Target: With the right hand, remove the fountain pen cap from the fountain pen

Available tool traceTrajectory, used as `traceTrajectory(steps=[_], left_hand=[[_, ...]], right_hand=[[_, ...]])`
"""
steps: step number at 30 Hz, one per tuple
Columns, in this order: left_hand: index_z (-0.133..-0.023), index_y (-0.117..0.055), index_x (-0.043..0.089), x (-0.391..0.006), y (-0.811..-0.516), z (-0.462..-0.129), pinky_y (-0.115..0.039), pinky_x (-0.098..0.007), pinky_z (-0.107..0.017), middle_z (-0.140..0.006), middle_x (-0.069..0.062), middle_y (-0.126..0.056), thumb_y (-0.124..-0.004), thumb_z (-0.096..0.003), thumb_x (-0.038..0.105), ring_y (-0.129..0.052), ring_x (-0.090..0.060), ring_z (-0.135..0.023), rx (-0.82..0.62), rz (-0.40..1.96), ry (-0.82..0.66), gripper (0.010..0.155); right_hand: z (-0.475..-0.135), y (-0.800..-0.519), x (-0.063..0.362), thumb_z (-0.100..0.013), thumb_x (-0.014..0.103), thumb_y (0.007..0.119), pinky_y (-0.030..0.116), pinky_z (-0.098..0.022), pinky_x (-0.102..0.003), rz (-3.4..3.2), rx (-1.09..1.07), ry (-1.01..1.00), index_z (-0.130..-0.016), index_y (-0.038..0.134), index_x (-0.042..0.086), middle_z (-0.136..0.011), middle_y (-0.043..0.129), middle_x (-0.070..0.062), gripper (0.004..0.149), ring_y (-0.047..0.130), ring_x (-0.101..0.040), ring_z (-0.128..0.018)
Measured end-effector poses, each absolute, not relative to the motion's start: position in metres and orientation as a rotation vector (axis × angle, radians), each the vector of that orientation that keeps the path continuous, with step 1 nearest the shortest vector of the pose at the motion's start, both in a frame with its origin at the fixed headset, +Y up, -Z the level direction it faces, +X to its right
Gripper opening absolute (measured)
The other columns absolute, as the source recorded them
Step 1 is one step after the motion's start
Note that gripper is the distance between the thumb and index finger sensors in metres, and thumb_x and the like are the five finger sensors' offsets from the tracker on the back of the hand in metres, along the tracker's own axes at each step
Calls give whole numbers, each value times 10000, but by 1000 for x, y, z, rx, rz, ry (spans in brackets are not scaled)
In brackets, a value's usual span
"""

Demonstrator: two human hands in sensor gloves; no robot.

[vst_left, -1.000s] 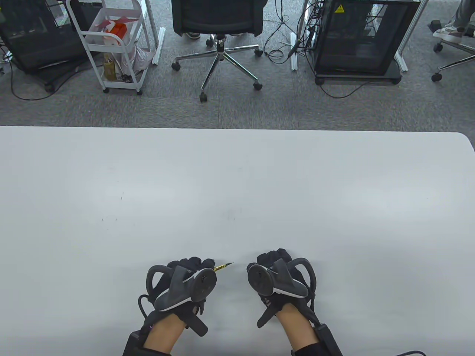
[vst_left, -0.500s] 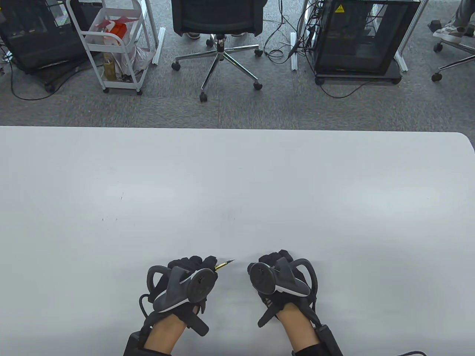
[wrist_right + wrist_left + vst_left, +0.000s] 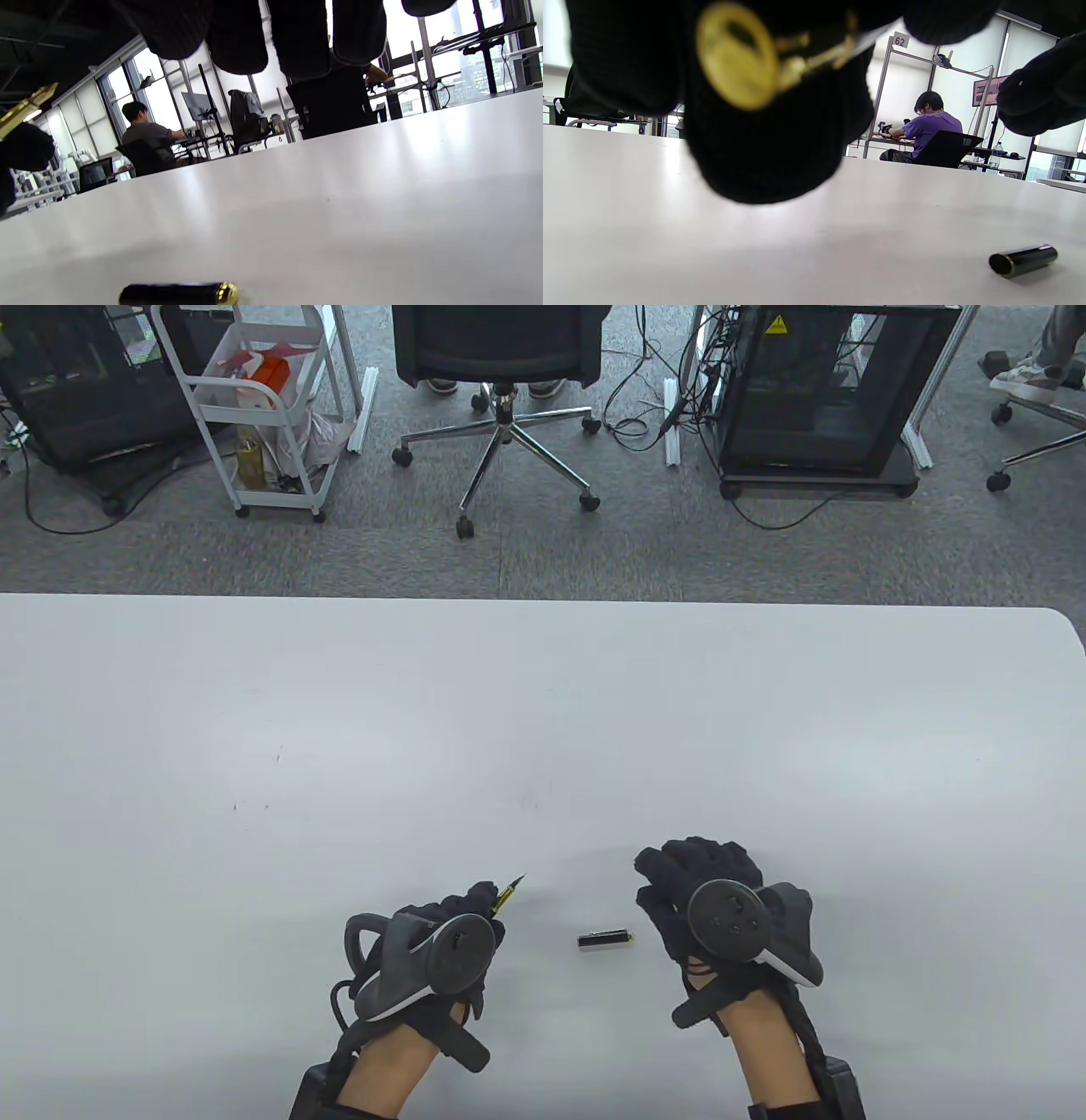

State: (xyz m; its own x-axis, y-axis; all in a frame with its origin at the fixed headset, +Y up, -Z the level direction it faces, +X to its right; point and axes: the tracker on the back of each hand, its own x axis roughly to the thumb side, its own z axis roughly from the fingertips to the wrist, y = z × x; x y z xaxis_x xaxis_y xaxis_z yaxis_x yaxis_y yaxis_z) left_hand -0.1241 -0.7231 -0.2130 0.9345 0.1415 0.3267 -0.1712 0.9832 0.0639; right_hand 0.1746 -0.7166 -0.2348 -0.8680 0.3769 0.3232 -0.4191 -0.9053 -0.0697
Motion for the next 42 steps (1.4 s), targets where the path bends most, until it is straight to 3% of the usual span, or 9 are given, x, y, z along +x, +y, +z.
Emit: traceTrajectory(steps=[5,16,24,36,42], left_hand=[[-732,-813,167,-99,-733,-220,-885,-539,-385,-506,14,-1072,-752,-325,455,-1165,-162,-250,-2,61,-360,502],[-626,-954,226,-38,-763,-247,-837,-553,-459,-497,1,-1099,-797,-298,539,-1137,-235,-309,-183,-189,-343,479],[-550,-903,159,-21,-777,-252,-815,-556,-466,-386,-33,-1052,-790,-301,541,-1070,-236,-224,-133,-304,-397,471],[-570,-888,158,-16,-776,-247,-803,-565,-485,-421,-37,-1054,-726,-334,547,-1074,-251,-257,-99,-421,-454,483],[-648,-849,191,-22,-776,-243,-793,-557,-503,-488,-3,-1028,-692,-328,572,-1074,-223,-316,-115,-429,-419,522]], right_hand=[[-235,-720,198,-497,444,746,500,-687,-678,2619,330,-198,-930,765,196,-974,763,-198,499,727,-474,-894],[-236,-734,191,-496,445,747,494,-687,-682,2654,347,27,-933,760,176,-972,754,-218,513,711,-488,-901],[-235,-737,190,-495,447,745,499,-685,-682,2635,349,69,-935,755,171,-971,753,-223,519,714,-490,-899],[-234,-743,189,-495,446,746,506,-680,-682,2629,344,132,-934,755,166,-959,764,-229,521,722,-492,-891],[-235,-742,191,-497,447,743,497,-683,-684,2625,324,128,-938,750,161,-965,753,-232,525,709,-498,-897]])
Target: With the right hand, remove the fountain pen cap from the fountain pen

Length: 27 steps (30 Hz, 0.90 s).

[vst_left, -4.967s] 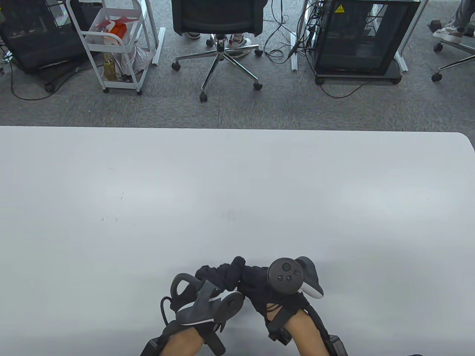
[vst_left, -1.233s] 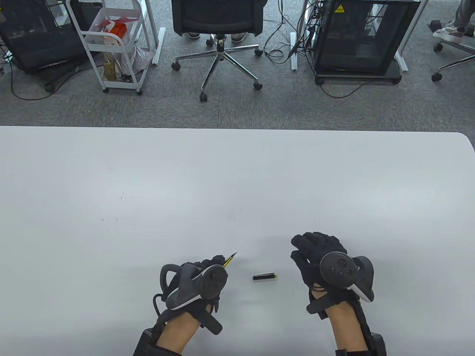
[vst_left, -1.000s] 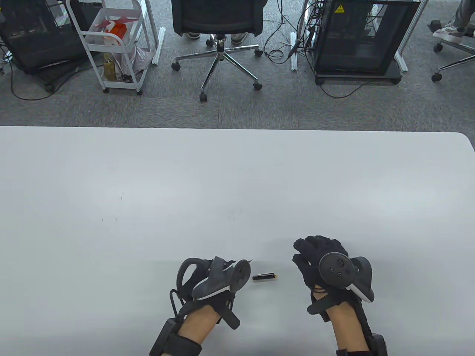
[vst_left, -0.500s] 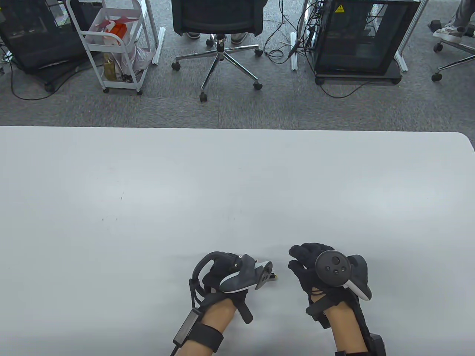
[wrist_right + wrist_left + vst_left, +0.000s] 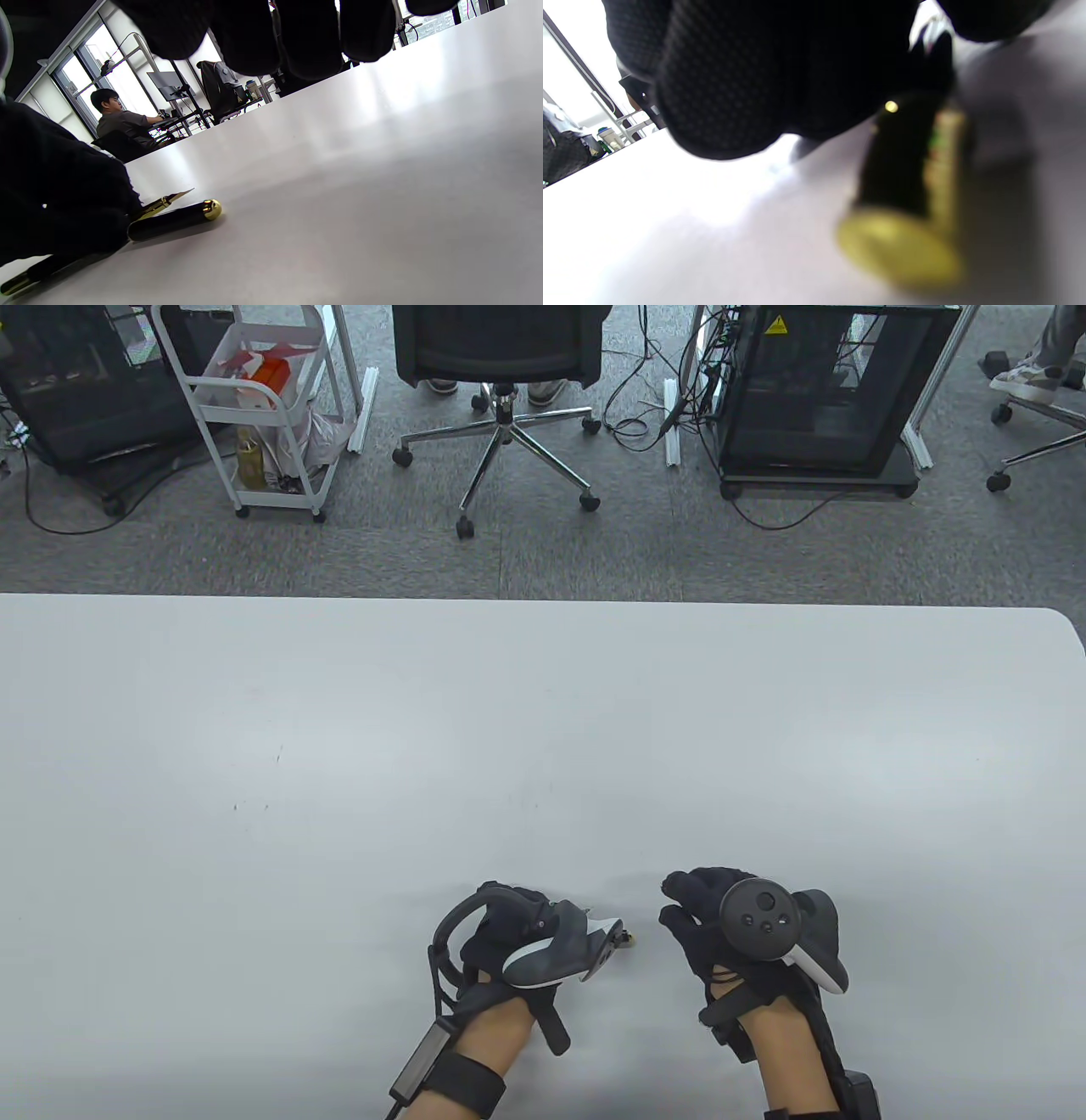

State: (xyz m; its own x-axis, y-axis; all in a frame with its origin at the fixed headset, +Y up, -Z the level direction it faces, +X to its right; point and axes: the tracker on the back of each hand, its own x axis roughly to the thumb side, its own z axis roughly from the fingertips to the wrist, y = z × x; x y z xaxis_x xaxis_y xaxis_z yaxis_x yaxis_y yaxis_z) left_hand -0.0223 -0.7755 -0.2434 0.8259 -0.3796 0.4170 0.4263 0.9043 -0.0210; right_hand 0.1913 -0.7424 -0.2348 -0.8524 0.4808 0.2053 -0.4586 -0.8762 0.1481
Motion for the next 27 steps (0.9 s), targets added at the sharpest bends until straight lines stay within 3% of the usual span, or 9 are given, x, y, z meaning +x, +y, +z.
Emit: traceTrajectory(steps=[4,6,10,14,19,23,27], left_hand=[[-705,-860,212,-32,-768,-242,-786,-567,-508,-543,-29,-1033,-685,-323,566,-1088,-249,-359,-144,-329,-395,549],[-778,-818,232,-40,-758,-240,-770,-579,-527,-661,-58,-1012,-674,-326,566,-1093,-278,-446,-149,-283,-387,580],[-866,-735,256,-71,-725,-230,-733,-609,-562,-827,-91,-939,-658,-332,558,-1064,-319,-606,-6,-176,-363,619],[-939,-614,301,-107,-709,-222,-677,-646,-597,-971,-125,-807,-637,-338,564,-971,-378,-772,35,-81,-333,657],[-975,-524,323,-139,-713,-212,-609,-685,-623,-1053,-157,-685,-619,-338,578,-864,-446,-877,138,39,-289,692],[-993,-410,361,-154,-717,-217,-517,-711,-661,-1114,-141,-534,-576,-340,610,-724,-455,-980,78,52,-248,718],[-991,-423,374,-163,-718,-220,-480,-733,-662,-1125,-143,-510,-574,-331,615,-680,-476,-1005,75,149,-271,719]], right_hand=[[-235,-740,194,-496,447,743,493,-684,-684,2619,321,118,-939,748,158,-966,750,-235,528,706,-500,-898],[-234,-738,197,-498,449,740,491,-684,-687,2615,325,97,-944,741,160,-967,749,-235,531,703,-500,-900],[-233,-734,203,-507,457,720,476,-687,-693,2575,336,35,-960,719,159,-983,726,-240,542,681,-505,-917],[-232,-729,209,-512,466,707,438,-697,-712,2567,344,-2,-983,691,174,-1027,674,-241,554,608,-513,-977],[-232,-731,214,-520,484,688,359,-711,-731,2509,370,5,-1033,615,209,-1086,586,-245,586,486,-524,-1036],[-230,-737,217,-517,528,664,284,-719,-731,2494,346,49,-1080,500,256,-1139,469,-238,646,357,-528,-1063],[-230,-743,218,-516,556,646,252,-717,-732,2457,351,88,-1093,453,270,-1151,430,-245,673,306,-531,-1066]])
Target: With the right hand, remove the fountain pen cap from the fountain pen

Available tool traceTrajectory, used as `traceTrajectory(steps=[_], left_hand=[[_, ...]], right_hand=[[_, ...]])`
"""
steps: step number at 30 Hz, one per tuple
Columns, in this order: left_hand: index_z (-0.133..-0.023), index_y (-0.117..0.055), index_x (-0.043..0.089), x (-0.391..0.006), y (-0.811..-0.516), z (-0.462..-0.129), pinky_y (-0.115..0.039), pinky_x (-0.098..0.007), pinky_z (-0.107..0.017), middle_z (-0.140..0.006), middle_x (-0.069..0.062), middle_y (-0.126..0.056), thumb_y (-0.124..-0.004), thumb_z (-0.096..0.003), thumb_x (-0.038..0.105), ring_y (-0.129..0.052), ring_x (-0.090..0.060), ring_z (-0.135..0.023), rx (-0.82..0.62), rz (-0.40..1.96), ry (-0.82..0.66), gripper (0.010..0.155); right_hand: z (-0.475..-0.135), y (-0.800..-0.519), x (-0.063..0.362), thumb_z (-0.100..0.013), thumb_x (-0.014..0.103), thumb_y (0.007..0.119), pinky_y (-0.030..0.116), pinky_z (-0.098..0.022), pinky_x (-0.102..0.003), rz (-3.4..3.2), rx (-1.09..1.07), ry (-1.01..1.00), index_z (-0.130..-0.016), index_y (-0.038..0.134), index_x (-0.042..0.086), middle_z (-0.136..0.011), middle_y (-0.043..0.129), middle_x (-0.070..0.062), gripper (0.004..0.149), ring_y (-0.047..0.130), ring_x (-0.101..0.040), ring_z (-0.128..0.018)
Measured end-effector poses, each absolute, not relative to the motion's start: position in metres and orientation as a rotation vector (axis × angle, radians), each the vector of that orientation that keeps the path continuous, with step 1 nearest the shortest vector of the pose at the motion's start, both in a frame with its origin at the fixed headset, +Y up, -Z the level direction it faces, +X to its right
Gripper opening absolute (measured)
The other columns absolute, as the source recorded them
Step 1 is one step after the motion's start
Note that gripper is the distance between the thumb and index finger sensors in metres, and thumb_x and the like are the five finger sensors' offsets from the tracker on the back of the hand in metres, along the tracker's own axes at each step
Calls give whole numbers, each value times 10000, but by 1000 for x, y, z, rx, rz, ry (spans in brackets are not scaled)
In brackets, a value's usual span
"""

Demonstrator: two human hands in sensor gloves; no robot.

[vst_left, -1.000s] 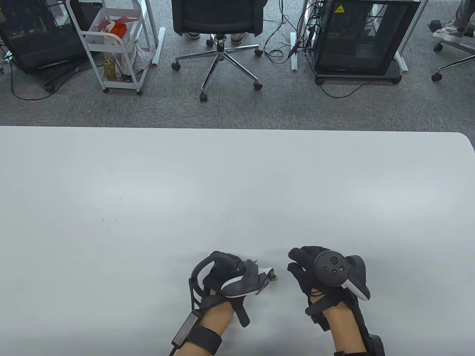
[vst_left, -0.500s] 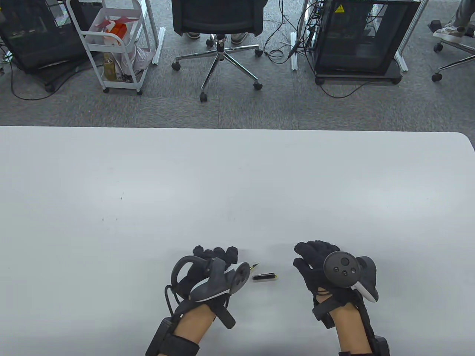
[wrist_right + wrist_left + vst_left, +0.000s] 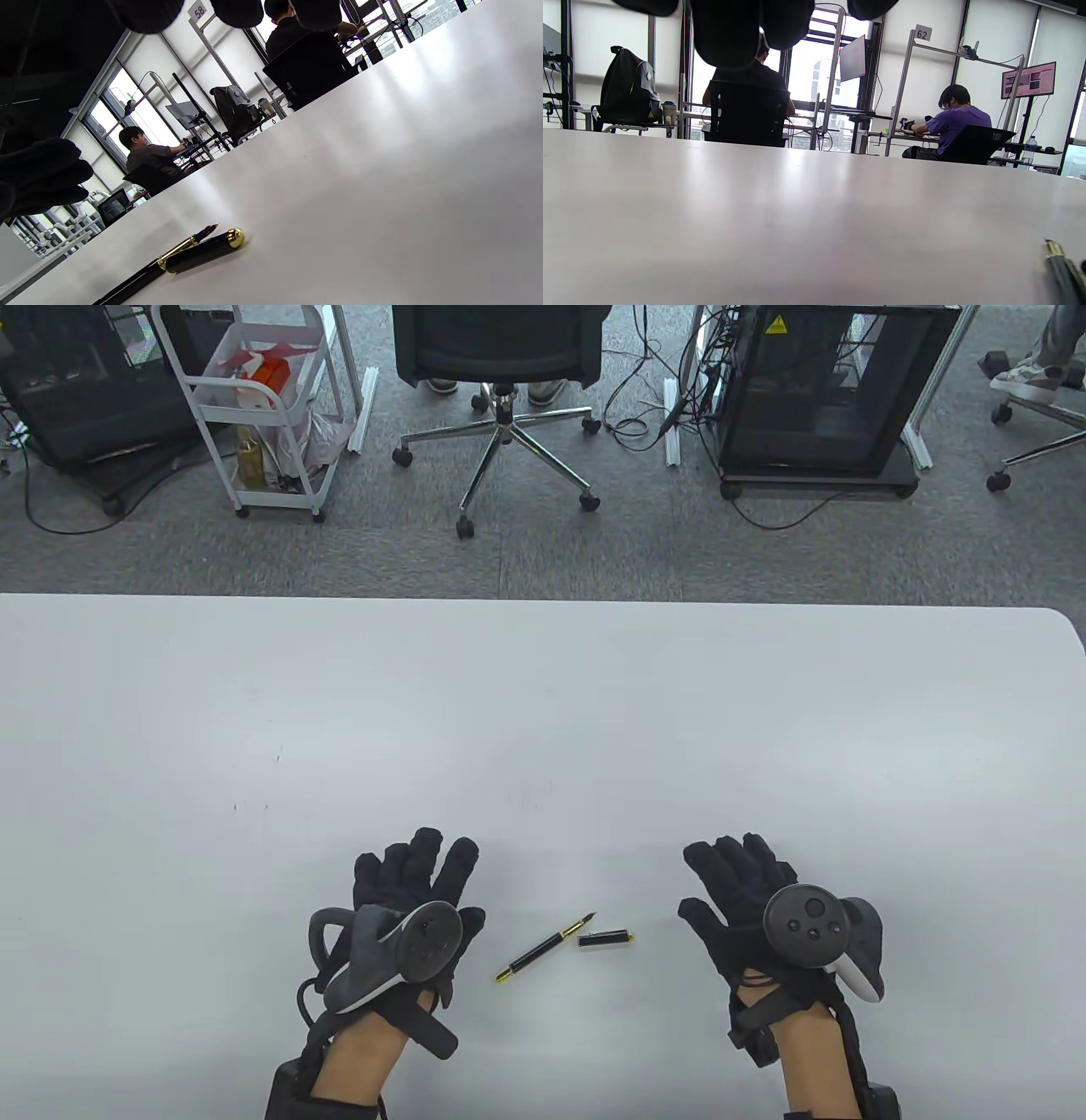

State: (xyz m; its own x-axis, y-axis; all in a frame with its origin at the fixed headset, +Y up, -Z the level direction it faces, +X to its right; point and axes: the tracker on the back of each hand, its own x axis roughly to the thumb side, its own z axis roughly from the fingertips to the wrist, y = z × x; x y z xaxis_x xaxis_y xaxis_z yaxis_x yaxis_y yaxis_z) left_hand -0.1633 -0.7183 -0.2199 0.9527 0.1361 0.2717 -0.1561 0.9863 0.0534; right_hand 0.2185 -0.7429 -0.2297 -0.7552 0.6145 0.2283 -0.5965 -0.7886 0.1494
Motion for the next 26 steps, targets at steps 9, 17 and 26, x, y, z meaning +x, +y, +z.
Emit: traceTrajectory(steps=[9,17,26], left_hand=[[-996,-398,384,-172,-715,-218,-478,-739,-659,-1132,-149,-493,-538,-327,640,-667,-484,-1011,107,202,-250,730],[-998,-378,386,-171,-720,-219,-519,-732,-648,-1132,-154,-481,-534,-335,635,-665,-480,-1009,75,185,-253,726],[-998,-382,381,-164,-726,-220,-521,-727,-649,-1127,-153,-496,-537,-337,633,-677,-474,-1005,56,130,-276,725]], right_hand=[[-229,-747,219,-508,627,604,238,-717,-728,2465,334,135,-1105,375,292,-1168,362,-234,722,258,-529,-1067],[-230,-757,218,-509,658,580,253,-714,-723,2421,304,239,-1109,346,286,-1166,342,-236,743,251,-532,-1060],[-231,-758,216,-512,650,582,265,-713,-722,2413,314,245,-1108,358,277,-1159,365,-244,737,269,-534,-1056]])
